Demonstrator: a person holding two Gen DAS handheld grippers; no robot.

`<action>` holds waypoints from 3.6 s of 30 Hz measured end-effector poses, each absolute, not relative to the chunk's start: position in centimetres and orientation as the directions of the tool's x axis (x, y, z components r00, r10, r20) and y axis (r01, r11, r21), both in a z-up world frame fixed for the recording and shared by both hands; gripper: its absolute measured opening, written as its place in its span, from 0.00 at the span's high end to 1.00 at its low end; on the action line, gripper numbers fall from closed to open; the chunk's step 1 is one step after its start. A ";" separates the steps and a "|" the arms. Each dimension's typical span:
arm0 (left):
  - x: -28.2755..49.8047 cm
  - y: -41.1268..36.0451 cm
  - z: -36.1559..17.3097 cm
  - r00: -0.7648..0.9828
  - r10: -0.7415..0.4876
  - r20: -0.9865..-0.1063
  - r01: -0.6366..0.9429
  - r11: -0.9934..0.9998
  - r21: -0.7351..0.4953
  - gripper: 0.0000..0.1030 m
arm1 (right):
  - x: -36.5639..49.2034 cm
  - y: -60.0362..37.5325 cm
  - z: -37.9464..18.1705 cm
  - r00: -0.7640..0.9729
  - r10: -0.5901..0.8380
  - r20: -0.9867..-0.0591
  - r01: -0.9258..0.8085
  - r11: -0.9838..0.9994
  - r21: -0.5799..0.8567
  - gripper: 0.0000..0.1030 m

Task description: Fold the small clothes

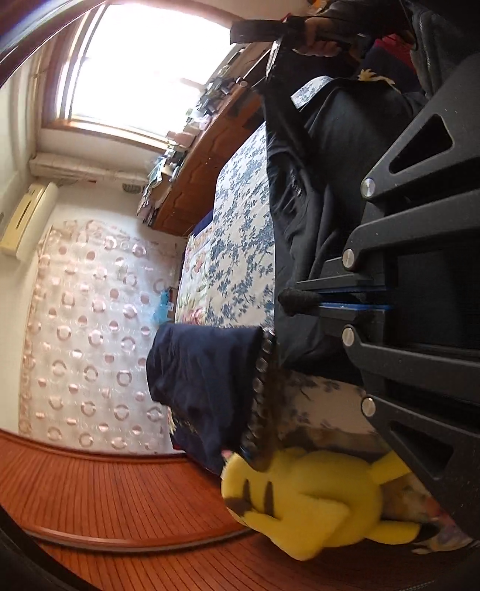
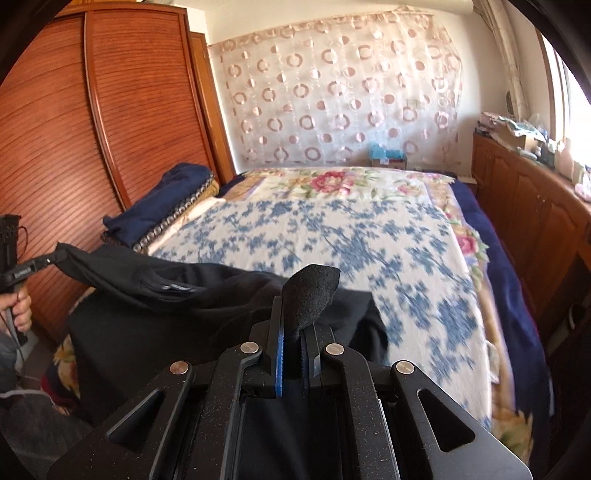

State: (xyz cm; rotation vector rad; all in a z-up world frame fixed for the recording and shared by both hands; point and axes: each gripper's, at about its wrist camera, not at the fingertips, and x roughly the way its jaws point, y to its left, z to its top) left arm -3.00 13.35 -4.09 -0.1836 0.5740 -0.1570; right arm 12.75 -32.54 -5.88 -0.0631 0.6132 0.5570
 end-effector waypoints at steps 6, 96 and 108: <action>-5.4 13.2 -4.5 0.826 -0.161 -0.541 0.079 0.982 -0.171 0.99 | 9.5 -34.3 -5.6 0.668 0.462 -0.583 -0.512 0.854 0.089 0.96; 3.9 12.2 -5.8 0.738 -0.211 -0.642 0.141 0.977 -0.158 0.92 | 16.0 -32.6 -9.8 0.606 0.439 -0.663 -0.500 0.859 0.111 0.93; -3.4 13.2 7.6 0.926 -0.196 -0.321 0.170 0.980 -0.107 0.93 | 7.6 -34.7 4.9 0.778 0.501 -0.380 -0.534 0.845 0.020 0.93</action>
